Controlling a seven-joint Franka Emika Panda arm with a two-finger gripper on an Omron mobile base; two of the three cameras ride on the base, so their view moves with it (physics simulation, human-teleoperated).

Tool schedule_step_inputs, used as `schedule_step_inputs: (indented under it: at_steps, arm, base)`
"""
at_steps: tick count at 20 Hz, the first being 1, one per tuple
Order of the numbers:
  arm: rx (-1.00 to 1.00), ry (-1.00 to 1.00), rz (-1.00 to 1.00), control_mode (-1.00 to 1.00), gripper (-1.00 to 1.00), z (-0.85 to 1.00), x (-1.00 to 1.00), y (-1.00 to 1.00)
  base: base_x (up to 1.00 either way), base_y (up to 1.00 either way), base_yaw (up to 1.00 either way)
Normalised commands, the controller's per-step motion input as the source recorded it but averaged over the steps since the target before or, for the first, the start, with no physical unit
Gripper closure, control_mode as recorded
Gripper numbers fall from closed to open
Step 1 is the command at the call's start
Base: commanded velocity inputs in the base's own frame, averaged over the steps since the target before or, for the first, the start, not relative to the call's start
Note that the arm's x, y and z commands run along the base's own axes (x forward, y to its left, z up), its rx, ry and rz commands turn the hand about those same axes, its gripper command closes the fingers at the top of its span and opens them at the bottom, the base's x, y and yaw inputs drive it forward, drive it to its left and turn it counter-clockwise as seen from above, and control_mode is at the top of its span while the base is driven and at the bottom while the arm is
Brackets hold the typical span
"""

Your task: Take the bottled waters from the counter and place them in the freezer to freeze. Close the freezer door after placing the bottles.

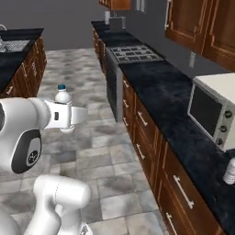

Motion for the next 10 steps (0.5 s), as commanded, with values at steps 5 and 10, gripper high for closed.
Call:
schedule_step_inputs:
  at_steps: [5,10]
  arm:
    - [0.0,0.0,0.0,1.0,1.0,0.0,0.0,0.0]
    - [0.0,0.0,0.0,1.0,1.0,0.0,0.0,0.0]
  base:
    - [0.4,0.0,0.85]
    - [0.24,-0.02,0.84]
